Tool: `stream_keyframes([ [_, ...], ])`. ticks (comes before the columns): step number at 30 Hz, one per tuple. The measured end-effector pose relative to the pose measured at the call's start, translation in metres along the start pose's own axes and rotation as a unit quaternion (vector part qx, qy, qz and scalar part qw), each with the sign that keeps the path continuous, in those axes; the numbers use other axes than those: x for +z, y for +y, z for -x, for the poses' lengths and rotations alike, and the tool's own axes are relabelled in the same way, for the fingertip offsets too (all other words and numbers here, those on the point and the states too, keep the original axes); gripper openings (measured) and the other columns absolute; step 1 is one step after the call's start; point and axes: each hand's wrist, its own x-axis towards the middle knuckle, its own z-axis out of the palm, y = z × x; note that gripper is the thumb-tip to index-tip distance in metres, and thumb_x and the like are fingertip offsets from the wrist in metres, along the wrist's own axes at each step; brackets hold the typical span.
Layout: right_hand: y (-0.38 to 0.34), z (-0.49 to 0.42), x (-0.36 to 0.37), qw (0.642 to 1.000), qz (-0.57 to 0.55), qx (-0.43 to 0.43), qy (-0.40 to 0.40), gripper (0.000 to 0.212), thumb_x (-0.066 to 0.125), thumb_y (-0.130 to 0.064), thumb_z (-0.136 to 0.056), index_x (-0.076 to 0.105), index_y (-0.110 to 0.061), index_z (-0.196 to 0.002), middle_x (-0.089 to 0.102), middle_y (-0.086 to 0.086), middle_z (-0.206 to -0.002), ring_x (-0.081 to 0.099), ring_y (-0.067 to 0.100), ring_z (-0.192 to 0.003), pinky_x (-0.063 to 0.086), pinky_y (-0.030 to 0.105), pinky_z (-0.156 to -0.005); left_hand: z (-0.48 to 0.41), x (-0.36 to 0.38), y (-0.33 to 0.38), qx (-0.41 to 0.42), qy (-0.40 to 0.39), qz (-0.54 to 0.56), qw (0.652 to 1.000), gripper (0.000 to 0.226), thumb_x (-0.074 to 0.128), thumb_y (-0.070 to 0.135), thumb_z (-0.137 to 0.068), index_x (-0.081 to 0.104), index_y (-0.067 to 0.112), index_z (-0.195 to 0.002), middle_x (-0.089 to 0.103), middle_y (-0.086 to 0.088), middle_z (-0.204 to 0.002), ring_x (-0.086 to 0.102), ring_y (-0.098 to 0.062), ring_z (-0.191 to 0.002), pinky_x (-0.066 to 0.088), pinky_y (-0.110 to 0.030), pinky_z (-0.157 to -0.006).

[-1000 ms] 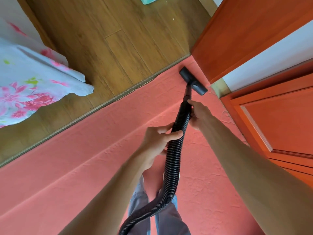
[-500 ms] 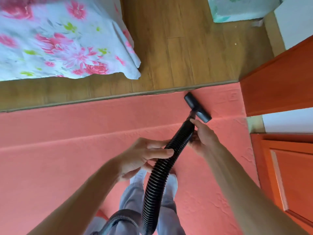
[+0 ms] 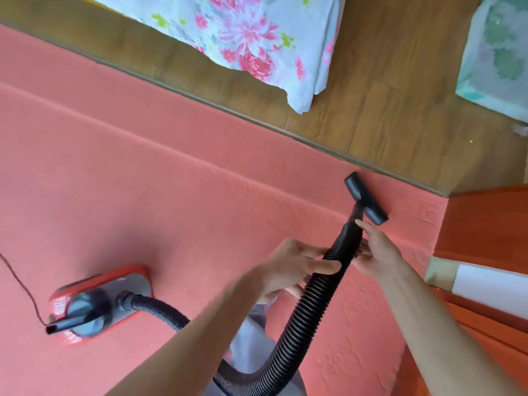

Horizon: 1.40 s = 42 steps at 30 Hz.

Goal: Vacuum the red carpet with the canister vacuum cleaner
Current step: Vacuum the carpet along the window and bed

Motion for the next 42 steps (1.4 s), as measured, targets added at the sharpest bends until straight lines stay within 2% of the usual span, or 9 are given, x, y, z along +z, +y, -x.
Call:
stream_keyframes([
  [4, 0.053, 0.026, 0.023, 0.998, 0.063, 0.023, -0.018, 0.046, 0.067, -0.017, -0.089, 0.054, 0.000, -0.129, 0.060, 0.017, -0.117, 0.060, 0.028, -0.111, 0.050, 0.043, -0.100, 0.056, -0.009, -0.050, 0.000, 0.031, 0.071, 0.997, 0.033, 0.069, 0.026, -0.093, 0.071, 0.017, -0.124, 0.077, -0.002, -0.098, 0.075, -0.018, -0.081, 0.059, -0.026, -0.062],
  [8, 0.106, 0.053, 0.040, 0.991, 0.120, 0.020, -0.050, 0.044, 0.068, -0.017, -0.088, 0.056, -0.004, -0.128, 0.060, 0.015, -0.126, 0.059, 0.027, -0.119, 0.049, 0.044, -0.101, 0.106, -0.009, -0.101, 0.025, 0.076, 0.110, 0.991, 0.033, 0.066, 0.027, -0.095, 0.069, 0.013, -0.124, 0.075, -0.009, -0.108, 0.074, -0.022, -0.089, 0.061, -0.028, -0.067],
  [13, 0.160, 0.092, 0.035, 0.967, 0.230, 0.022, -0.111, 0.039, 0.062, -0.022, -0.092, 0.056, -0.002, -0.125, 0.061, 0.013, -0.098, 0.062, 0.024, -0.087, 0.053, 0.036, -0.077, 0.157, 0.010, -0.163, 0.054, 0.089, 0.150, 0.983, 0.028, 0.066, 0.027, -0.095, 0.071, 0.012, -0.119, 0.074, -0.007, -0.100, 0.071, -0.023, -0.084, 0.059, -0.032, -0.067],
  [16, 0.184, 0.117, 0.038, 0.947, 0.287, 0.017, -0.147, 0.042, 0.058, -0.024, -0.095, 0.055, 0.001, -0.129, 0.058, 0.013, -0.094, 0.059, 0.022, -0.078, 0.051, 0.033, -0.078, 0.183, 0.018, -0.191, 0.079, 0.095, 0.169, 0.978, 0.022, 0.067, 0.028, -0.094, 0.073, 0.012, -0.108, 0.070, 0.000, -0.080, 0.066, -0.022, -0.074, 0.053, -0.030, -0.061],
  [19, 0.204, 0.138, 0.051, 0.924, 0.338, 0.018, -0.175, 0.029, 0.056, -0.024, -0.096, 0.059, 0.000, -0.111, 0.057, 0.013, -0.087, 0.063, 0.021, -0.067, 0.056, 0.034, -0.064, 0.206, 0.021, -0.215, 0.104, 0.113, 0.216, 0.964, 0.033, 0.066, 0.023, -0.094, 0.068, -0.002, -0.116, 0.062, -0.008, -0.079, 0.056, -0.019, -0.064, 0.049, -0.025, -0.052],
  [23, 0.229, 0.155, 0.071, 0.886, 0.421, 0.022, -0.192, 0.029, 0.060, -0.025, -0.093, 0.059, 0.002, -0.105, 0.058, 0.016, -0.091, 0.060, 0.022, -0.076, 0.051, 0.033, -0.089, 0.225, 0.024, -0.248, 0.136, 0.145, 0.271, 0.942, 0.038, 0.067, 0.022, -0.094, 0.066, -0.004, -0.122, 0.063, -0.009, -0.084, 0.059, -0.025, -0.074, 0.052, -0.034, -0.070],
  [27, 0.257, 0.170, 0.084, 0.844, 0.498, 0.014, -0.200, 0.024, 0.060, -0.024, -0.093, 0.059, 0.000, -0.094, 0.059, 0.016, -0.088, 0.060, 0.022, -0.074, 0.050, 0.033, -0.075, 0.238, 0.033, -0.274, 0.156, 0.169, 0.322, 0.918, 0.036, 0.066, 0.020, -0.094, 0.066, -0.005, -0.121, 0.064, -0.005, -0.078, 0.061, -0.021, -0.067, 0.055, -0.042, -0.076],
  [33, 0.280, 0.170, 0.077, 0.782, 0.591, 0.029, -0.193, 0.032, 0.060, -0.024, -0.092, 0.059, 0.001, -0.111, 0.061, 0.016, -0.090, 0.060, 0.023, -0.071, 0.055, 0.031, -0.062, 0.245, 0.058, -0.305, 0.152, 0.154, 0.372, 0.903, 0.036, 0.064, 0.017, -0.090, 0.064, -0.008, -0.116, 0.066, -0.018, -0.093, 0.070, -0.036, -0.082, 0.061, -0.045, -0.068],
  [42, 0.277, 0.164, 0.083, 0.687, 0.699, -0.029, -0.198, 0.025, 0.065, -0.026, -0.085, 0.061, -0.006, -0.100, 0.053, 0.011, -0.089, 0.045, 0.022, -0.076, 0.037, 0.034, -0.069, 0.233, 0.087, -0.308, 0.179, 0.182, 0.414, 0.874, 0.042, 0.068, 0.032, -0.092, 0.066, -0.001, -0.118, 0.073, -0.021, -0.100, 0.073, -0.035, -0.082, 0.061, -0.039, -0.070],
])
